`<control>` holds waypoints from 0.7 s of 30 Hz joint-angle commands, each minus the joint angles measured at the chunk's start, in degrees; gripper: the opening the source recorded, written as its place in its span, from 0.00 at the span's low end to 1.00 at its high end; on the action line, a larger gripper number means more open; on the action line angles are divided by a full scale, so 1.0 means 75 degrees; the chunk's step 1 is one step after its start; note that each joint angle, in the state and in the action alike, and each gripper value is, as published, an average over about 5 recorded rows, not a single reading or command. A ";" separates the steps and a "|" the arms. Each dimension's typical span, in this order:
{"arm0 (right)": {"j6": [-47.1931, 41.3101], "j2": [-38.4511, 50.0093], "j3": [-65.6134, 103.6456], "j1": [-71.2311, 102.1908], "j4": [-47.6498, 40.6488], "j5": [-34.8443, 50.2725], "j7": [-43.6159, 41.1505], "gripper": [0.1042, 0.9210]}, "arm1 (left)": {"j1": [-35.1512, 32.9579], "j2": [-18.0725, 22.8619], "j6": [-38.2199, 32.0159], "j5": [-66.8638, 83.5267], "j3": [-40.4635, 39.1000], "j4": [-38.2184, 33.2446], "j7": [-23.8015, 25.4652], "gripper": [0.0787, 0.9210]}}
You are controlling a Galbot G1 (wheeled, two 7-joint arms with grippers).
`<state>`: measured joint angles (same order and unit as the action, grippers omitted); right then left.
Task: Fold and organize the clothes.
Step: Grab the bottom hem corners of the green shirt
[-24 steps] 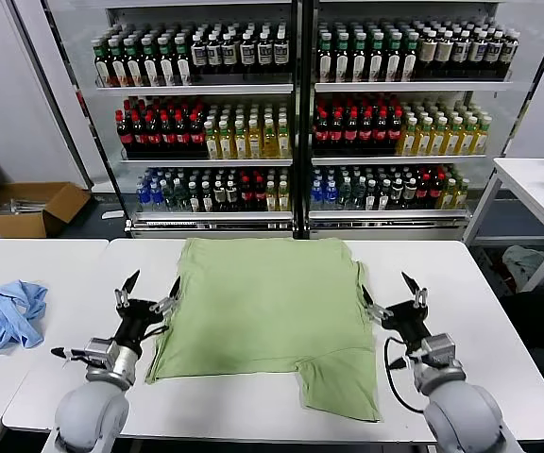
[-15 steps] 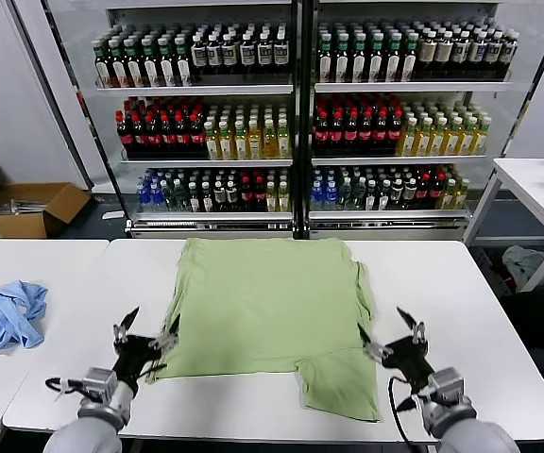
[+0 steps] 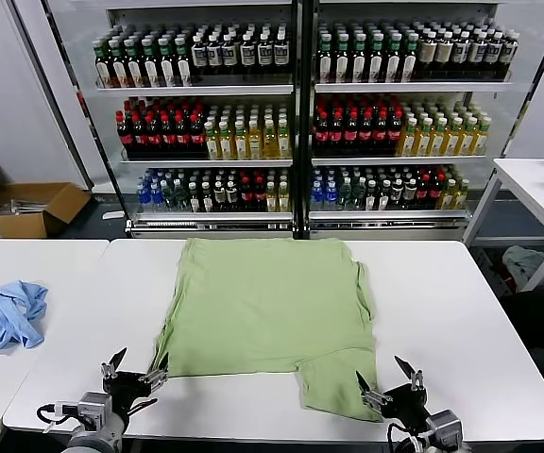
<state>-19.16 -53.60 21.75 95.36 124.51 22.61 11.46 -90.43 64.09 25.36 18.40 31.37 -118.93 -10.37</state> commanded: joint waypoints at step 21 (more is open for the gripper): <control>0.0008 -0.0240 -0.0492 0.0233 -0.0120 0.0044 0.0339 0.88 | 0.0070 -0.0022 0.0253 0.0409 0.0055 0.0458 -0.0059 0.88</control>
<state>-18.97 -55.36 18.44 96.80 123.63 22.92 13.74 -90.08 63.85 27.10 20.26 31.79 -116.26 -10.84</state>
